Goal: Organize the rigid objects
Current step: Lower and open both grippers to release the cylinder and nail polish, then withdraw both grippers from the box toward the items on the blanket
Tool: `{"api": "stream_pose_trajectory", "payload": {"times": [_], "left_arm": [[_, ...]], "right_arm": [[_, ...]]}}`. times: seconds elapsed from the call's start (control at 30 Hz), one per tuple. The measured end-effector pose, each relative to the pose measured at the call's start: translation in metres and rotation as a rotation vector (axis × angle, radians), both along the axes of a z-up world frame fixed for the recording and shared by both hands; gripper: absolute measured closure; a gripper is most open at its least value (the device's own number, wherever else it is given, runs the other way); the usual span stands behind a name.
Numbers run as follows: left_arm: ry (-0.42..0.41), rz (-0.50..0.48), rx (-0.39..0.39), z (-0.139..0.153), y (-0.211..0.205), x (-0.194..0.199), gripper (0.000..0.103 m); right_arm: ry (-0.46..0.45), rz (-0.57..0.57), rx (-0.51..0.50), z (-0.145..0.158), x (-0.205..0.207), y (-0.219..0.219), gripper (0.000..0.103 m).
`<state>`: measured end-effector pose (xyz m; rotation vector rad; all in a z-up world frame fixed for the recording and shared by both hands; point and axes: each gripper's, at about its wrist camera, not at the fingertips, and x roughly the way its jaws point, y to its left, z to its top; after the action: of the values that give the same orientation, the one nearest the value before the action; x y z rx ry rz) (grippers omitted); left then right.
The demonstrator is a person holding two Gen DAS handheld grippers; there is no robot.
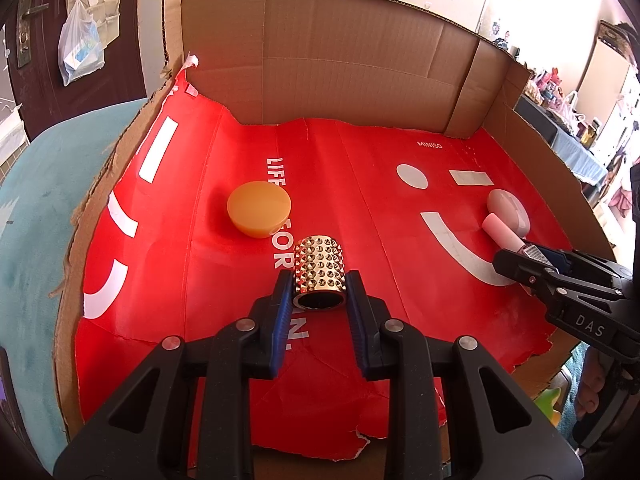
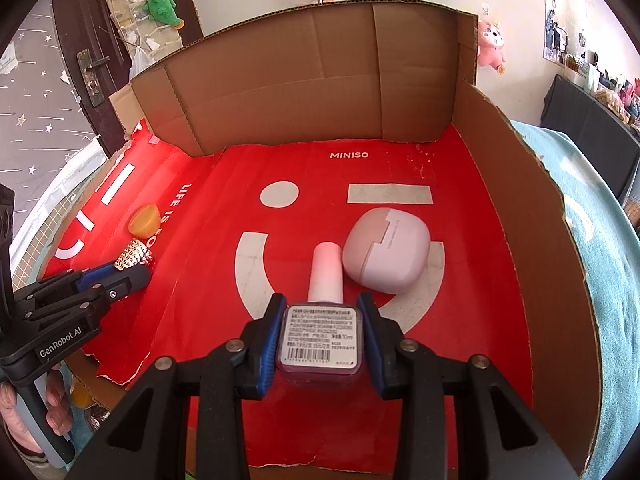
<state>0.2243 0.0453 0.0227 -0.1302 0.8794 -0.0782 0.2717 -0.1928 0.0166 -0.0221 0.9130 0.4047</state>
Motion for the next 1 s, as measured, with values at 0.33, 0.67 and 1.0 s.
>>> {"api": "stream_pose_trajectory", "payload": {"times": [0.33, 0.67, 1.0], "left_arm": [[0.008, 0.005, 0.017, 0.002, 0.000, -0.002, 0.078], [0.002, 0.014, 0.048, 0.005, -0.001, -0.005, 0.070], [-0.058, 0.020, 0.077, 0.020, -0.003, -0.019, 0.031]], "right_arm": [[0.002, 0.004, 0.007, 0.001, -0.001, -0.002, 0.056], [-0.027, 0.005, 0.007, 0.010, -0.008, -0.003, 0.047], [-0.058, 0.007, 0.040, 0.024, -0.022, -0.010, 0.045]]}}
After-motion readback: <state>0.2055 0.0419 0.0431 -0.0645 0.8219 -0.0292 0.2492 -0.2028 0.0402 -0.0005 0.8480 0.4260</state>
